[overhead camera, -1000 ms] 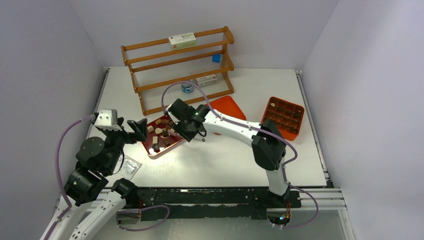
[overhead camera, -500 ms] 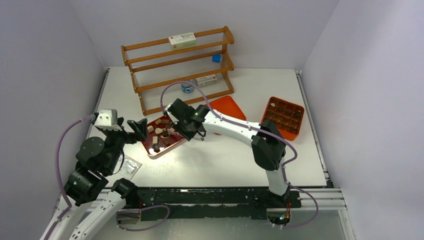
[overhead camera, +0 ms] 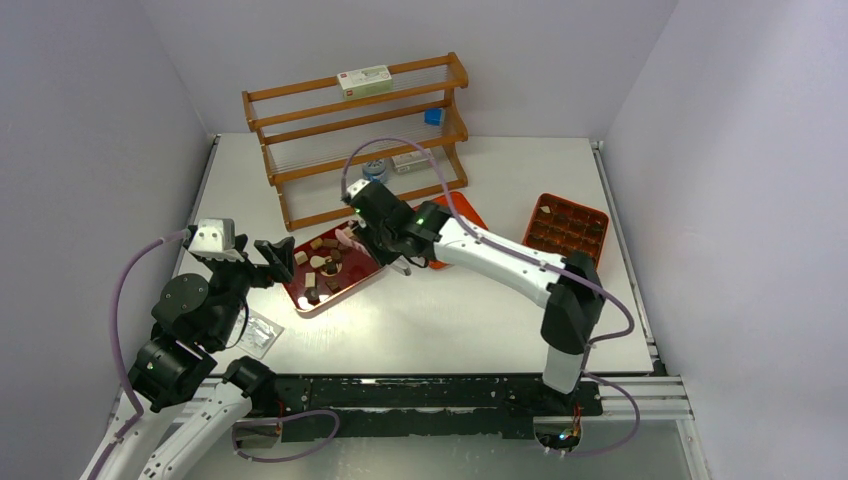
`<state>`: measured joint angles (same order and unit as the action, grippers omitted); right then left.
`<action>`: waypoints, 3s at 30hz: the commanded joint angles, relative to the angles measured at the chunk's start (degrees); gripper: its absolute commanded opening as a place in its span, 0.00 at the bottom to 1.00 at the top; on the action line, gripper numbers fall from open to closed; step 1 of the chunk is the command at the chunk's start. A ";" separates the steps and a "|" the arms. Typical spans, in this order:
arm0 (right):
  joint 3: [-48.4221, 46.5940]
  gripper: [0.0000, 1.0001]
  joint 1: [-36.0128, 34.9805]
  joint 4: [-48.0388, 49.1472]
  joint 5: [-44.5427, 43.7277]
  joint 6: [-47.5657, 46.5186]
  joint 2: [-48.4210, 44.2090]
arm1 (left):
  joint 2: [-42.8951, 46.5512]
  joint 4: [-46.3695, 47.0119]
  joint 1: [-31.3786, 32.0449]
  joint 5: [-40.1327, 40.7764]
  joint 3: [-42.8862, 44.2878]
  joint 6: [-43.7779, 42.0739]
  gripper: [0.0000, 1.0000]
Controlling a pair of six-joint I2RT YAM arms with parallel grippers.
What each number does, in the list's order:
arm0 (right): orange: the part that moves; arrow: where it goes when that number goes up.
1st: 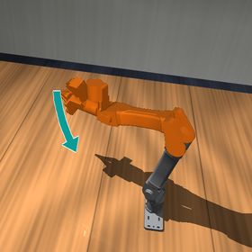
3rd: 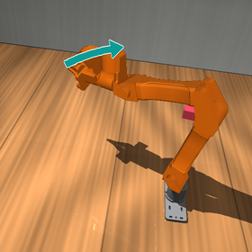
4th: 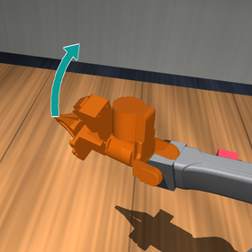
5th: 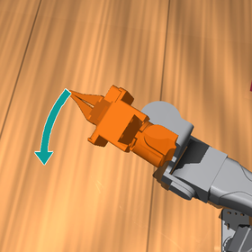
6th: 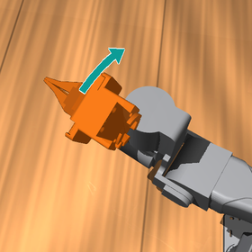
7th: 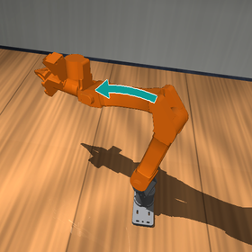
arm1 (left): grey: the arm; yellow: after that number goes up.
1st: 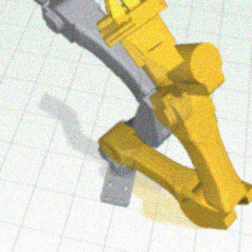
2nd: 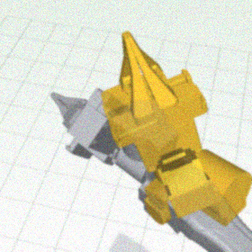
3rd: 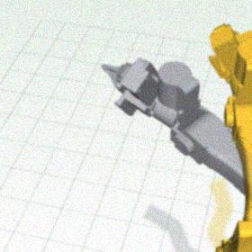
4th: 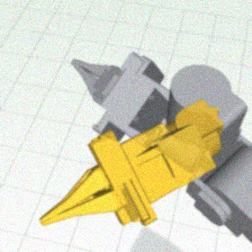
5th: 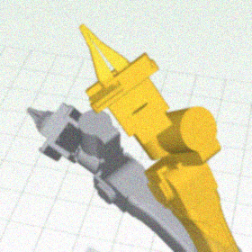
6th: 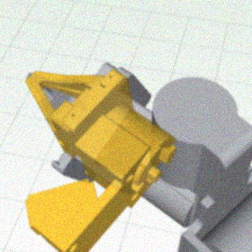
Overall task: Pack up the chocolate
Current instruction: Pick up the fake chocolate from the plate, then place the fake chocolate in the packing bottle.
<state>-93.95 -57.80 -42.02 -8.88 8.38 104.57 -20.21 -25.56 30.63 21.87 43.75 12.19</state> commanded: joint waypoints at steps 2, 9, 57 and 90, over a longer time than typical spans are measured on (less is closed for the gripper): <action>0.29 0.28 3.14 -2.59 -3.85 6.79 -5.47 | -0.07 1.67 0.26 -0.23 -0.24 -0.76 0.97; 1.74 0.28 7.42 -5.97 -6.27 9.18 -9.36 | 0.20 1.87 0.31 -0.58 -0.41 -0.85 0.97; 20.47 0.31 49.10 -6.08 -8.52 14.94 -20.78 | 0.43 2.16 1.50 -1.28 -0.63 -0.76 0.97; 17.70 0.40 48.96 -8.36 -4.57 13.46 -23.69 | 0.14 2.27 1.51 -1.32 -0.68 -0.85 0.97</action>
<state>-73.65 -8.36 -50.04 -15.62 22.90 83.96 -20.14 -25.12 31.73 21.19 43.42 12.16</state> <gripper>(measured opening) 0.410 0.974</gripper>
